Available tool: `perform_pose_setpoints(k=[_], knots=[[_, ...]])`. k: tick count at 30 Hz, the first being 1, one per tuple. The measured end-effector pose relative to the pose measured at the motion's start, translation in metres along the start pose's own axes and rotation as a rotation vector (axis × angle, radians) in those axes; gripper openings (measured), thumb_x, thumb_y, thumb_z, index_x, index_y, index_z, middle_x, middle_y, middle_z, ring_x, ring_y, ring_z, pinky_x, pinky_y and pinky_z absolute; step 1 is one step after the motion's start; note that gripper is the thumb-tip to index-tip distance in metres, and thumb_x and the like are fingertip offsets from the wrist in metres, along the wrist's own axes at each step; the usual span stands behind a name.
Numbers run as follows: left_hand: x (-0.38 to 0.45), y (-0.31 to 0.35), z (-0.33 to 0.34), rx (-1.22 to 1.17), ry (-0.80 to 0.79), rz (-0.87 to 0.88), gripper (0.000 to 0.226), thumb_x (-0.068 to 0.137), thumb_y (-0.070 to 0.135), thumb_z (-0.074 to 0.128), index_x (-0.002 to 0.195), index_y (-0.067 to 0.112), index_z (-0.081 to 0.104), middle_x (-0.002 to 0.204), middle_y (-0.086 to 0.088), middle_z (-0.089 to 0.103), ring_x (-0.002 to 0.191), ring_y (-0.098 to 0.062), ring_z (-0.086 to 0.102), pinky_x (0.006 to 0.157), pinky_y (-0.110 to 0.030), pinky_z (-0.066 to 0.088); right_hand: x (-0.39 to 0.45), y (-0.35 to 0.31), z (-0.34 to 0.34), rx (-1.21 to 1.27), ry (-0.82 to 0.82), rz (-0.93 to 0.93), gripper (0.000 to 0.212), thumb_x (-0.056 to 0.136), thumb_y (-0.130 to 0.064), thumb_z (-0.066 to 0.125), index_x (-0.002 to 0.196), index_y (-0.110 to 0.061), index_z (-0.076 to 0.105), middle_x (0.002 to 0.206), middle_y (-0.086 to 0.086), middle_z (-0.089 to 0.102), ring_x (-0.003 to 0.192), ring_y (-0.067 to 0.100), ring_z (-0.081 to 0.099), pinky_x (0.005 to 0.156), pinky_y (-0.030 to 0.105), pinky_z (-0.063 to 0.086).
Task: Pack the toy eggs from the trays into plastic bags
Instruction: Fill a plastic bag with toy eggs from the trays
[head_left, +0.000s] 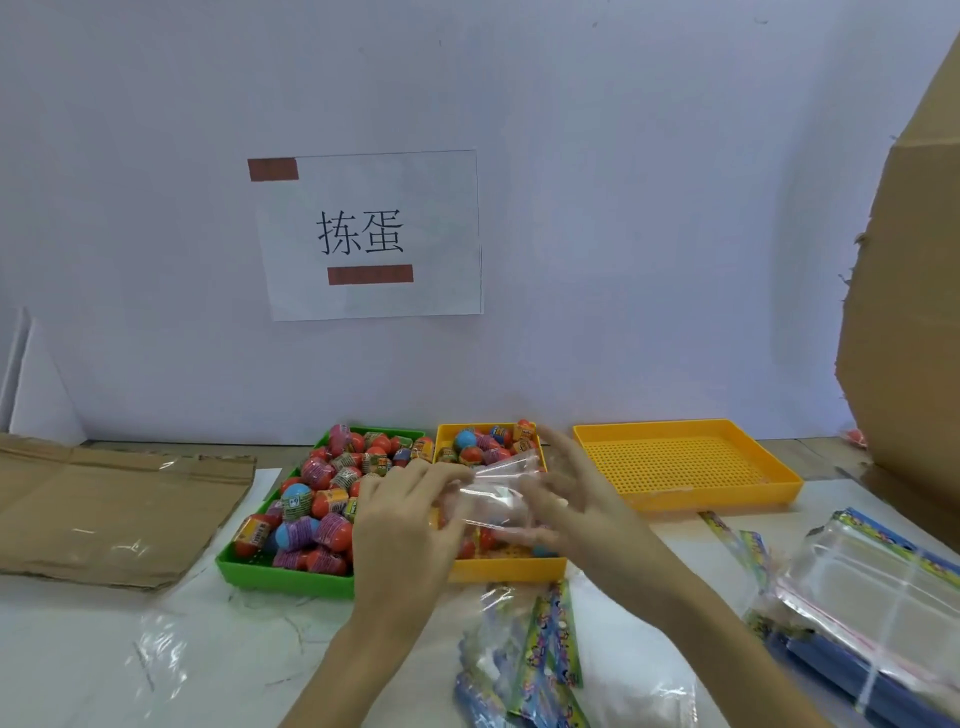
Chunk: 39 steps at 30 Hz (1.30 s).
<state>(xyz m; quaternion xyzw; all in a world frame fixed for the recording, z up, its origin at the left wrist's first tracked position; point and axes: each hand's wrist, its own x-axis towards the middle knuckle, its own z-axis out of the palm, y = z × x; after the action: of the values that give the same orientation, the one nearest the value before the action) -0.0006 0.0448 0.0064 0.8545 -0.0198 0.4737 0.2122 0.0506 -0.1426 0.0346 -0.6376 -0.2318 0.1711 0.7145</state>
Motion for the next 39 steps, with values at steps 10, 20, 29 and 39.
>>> perform_pose_setpoints(k=[10, 20, 29, 39], knots=[[0.002, 0.003, -0.001, -0.299, -0.035, -0.144, 0.012, 0.094, 0.03, 0.071, 0.095, 0.023, 0.081, 0.095, 0.015, 0.073, 0.094, -0.008, 0.066, 0.086, -0.027, 0.05, -0.005, 0.005, 0.005, -0.343, 0.103, -0.305, 0.047, 0.094, -0.015, 0.075, 0.131, -0.04, 0.062, 0.097, -0.009, 0.073, 0.087, 0.014, 0.073, 0.077, 0.024, 0.058], [0.005, 0.006, -0.006, -0.531, -0.044, -0.291, 0.007, 0.092, 0.031, 0.072, 0.09, 0.024, 0.074, 0.078, 0.013, 0.073, 0.069, -0.008, 0.071, 0.065, -0.015, 0.053, -0.002, 0.008, 0.0, -0.445, 0.384, -0.467, 0.012, 0.095, -0.025, 0.069, 0.098, -0.033, 0.078, 0.1, -0.006, 0.068, 0.089, 0.02, 0.07, 0.073, 0.044, 0.061], [0.003, 0.0, -0.011, 0.208, 0.212, 0.556, 0.021, 0.096, 0.013, 0.077, 0.087, 0.014, 0.057, 0.083, -0.001, 0.067, 0.083, -0.021, 0.053, 0.079, -0.032, 0.04, -0.005, 0.001, 0.008, -0.168, 0.136, -0.181, 0.063, 0.099, -0.065, 0.042, 0.098, -0.014, 0.079, 0.105, 0.006, 0.077, 0.096, 0.022, 0.073, 0.085, 0.037, 0.06], [0.001, 0.008, -0.011, 0.037, -0.088, 0.482, 0.009, 0.1, 0.018, 0.063, 0.104, 0.018, 0.071, 0.123, -0.005, 0.067, 0.119, -0.02, 0.054, 0.097, -0.039, 0.048, -0.01, -0.001, 0.008, -0.073, 0.114, -0.066, 0.02, 0.091, -0.03, 0.076, 0.104, -0.016, 0.079, 0.104, 0.006, 0.078, 0.103, 0.023, 0.075, 0.091, 0.035, 0.06]])
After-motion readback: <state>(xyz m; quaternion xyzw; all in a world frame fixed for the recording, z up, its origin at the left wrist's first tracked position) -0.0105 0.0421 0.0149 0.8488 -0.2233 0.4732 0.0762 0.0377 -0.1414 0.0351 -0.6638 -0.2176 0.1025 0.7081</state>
